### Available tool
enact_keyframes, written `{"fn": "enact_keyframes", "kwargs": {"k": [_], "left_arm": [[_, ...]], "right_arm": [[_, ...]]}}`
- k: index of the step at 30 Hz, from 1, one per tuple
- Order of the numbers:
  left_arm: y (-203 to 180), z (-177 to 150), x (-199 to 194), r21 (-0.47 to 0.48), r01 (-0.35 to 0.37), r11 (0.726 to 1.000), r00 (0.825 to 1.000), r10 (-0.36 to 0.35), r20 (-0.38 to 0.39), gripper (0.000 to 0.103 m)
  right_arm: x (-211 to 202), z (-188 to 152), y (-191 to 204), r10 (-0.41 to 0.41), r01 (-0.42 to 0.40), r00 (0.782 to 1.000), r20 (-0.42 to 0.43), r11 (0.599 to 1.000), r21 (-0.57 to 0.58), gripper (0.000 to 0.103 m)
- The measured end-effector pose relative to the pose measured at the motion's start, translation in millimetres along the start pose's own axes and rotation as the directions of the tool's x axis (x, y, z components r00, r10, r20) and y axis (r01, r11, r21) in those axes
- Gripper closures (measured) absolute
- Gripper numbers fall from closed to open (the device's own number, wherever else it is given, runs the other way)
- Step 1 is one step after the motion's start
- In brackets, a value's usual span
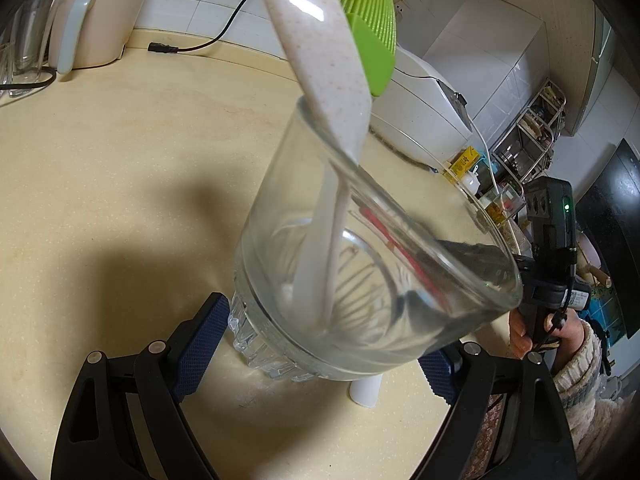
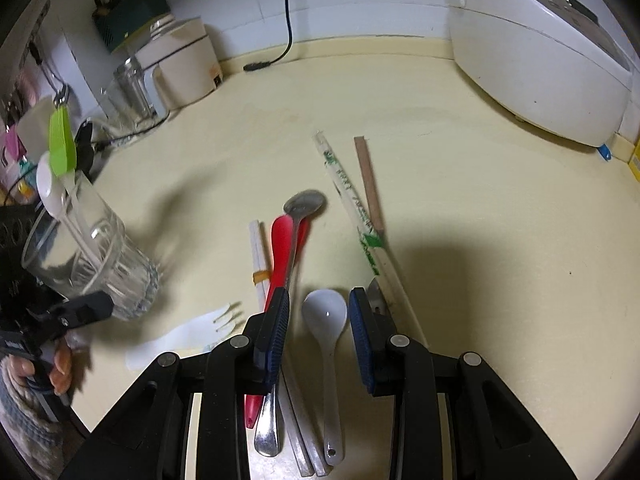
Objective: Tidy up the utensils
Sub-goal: 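Grasp the small white ceramic soup spoon with the right gripper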
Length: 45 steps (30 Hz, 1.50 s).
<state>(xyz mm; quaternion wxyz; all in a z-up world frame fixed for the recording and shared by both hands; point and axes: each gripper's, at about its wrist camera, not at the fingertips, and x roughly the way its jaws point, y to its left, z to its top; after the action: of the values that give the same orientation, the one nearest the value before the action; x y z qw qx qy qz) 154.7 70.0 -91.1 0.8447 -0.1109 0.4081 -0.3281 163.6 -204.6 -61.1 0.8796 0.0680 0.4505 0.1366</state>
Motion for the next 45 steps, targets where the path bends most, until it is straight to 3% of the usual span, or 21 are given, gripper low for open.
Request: {"fn": "enact_keyframes", "kwargs": {"k": [20,22,30,45], "left_arm": [[0.1,0.1,-0.1,0.0,0.001,1.0,1.0,-0.001,0.0,0.013],[0.2,0.1,-0.2,0.0,0.001,1.0,1.0,-0.001,0.0,0.013],[0.3,0.0,-0.2,0.0,0.001,1.0,1.0,-0.001,0.001,0.013],[0.2,-0.1,-0.2,0.0,0.001,1.0,1.0,-0.001,0.001,0.013]], "right_arm": [[11.6,-5.7,20.2,-0.079,0.077,0.997,-0.012,0.988,-0.131,0.072],[11.1,-6.1,19.9,-0.078,0.076,0.997,-0.011,0.989,-0.13,0.077],[6.6,-2.6,7.1,-0.069,0.07,0.998,0.01,0.995,-0.067,0.078],[-24.3,4.6,-17.9,-0.001,-0.01,0.989,0.151,0.997,0.073,0.078]]}}
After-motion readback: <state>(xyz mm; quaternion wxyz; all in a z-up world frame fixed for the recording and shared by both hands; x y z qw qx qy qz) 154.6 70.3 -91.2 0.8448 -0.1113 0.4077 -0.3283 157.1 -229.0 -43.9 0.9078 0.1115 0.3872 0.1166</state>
